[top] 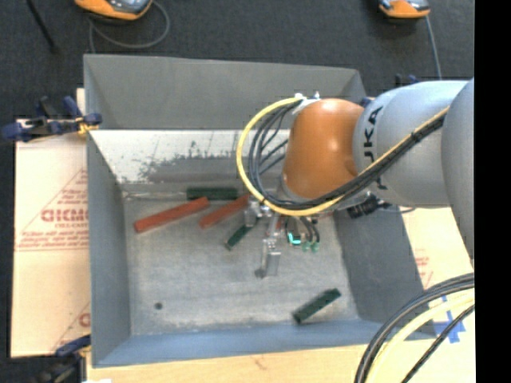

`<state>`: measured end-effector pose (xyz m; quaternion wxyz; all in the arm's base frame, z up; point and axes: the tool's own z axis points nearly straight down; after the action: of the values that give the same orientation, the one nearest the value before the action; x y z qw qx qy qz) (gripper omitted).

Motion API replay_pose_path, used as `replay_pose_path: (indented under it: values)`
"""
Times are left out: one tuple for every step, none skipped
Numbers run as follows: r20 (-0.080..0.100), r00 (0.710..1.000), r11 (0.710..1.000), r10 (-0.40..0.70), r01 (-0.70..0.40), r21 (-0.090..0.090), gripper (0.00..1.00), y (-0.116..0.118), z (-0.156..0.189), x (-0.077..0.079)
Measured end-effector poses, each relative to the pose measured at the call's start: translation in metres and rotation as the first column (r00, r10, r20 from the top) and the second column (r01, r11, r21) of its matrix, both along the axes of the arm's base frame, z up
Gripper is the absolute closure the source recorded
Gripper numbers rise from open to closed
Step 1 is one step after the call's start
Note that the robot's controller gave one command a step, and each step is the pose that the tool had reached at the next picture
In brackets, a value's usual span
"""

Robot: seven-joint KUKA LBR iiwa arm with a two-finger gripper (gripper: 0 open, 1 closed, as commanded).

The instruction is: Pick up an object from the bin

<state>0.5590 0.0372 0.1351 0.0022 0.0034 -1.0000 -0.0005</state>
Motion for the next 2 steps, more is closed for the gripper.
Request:
replay_pose_path:
  values:
    - [0.015,0.972,0.972,0.234,-0.234,-0.003,0.00,-0.0079,-0.0633,0.0468]
    - [0.013,0.973,0.973,0.230,-0.230,-0.001,0.00,-0.0081,-0.0616,0.0488]
